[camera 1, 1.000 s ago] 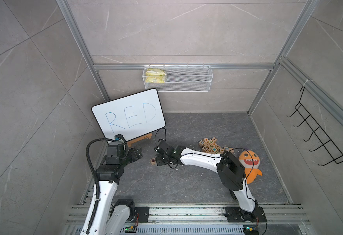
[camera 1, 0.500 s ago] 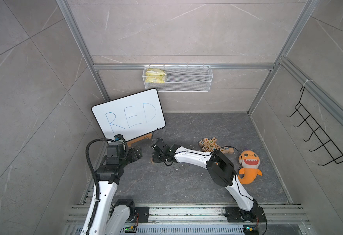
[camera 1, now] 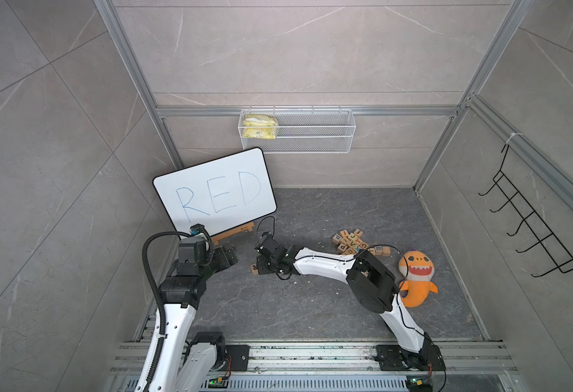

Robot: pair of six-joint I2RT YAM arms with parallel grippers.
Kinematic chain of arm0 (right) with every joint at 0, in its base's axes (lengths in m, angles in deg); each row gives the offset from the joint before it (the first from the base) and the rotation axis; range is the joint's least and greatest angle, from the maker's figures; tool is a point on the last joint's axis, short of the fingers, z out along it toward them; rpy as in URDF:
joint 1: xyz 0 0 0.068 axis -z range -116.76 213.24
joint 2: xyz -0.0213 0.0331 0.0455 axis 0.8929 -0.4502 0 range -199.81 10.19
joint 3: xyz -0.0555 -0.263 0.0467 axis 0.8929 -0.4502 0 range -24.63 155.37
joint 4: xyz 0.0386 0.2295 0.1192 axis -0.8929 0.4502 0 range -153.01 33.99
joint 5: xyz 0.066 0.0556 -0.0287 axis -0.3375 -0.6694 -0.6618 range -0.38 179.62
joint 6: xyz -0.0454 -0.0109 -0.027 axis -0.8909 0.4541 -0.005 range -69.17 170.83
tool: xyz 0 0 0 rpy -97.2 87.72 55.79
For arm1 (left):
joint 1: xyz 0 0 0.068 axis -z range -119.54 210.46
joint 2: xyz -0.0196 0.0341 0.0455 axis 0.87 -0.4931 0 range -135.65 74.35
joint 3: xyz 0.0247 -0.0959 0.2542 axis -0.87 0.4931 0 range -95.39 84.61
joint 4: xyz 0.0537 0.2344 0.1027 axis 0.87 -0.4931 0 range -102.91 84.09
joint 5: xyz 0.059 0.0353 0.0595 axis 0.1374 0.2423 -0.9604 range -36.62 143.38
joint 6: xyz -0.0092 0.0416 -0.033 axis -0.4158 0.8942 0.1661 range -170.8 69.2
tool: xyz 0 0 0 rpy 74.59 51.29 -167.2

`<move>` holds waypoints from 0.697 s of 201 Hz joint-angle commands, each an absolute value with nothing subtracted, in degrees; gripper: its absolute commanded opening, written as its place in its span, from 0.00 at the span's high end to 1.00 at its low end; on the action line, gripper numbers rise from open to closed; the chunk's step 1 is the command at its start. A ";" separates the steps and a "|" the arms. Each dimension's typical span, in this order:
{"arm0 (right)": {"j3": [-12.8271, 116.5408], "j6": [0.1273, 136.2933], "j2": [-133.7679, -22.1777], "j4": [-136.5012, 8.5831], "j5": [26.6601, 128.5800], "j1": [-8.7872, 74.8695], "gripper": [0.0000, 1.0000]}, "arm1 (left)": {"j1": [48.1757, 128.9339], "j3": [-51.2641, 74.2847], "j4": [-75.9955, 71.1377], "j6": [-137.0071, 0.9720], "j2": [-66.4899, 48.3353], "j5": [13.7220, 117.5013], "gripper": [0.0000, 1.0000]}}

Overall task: Assemble the uppercase word "red" with letter blocks
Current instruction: Adjust the letter block at the center of the board.

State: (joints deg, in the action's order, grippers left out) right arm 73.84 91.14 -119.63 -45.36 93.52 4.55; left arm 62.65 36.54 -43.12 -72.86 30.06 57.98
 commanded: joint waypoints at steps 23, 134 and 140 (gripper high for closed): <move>70.52 89.38 -116.20 -46.26 96.14 2.57 0.47 | 62.22 37.16 -40.28 -72.89 32.42 56.83 0.15; 73.64 83.79 -115.96 -44.37 100.97 0.40 0.27 | 60.38 37.15 -40.69 -73.51 35.60 52.86 0.15; 75.06 83.37 -116.71 -42.92 101.07 0.40 0.27 | 60.28 37.25 -40.56 -73.55 35.99 52.46 0.15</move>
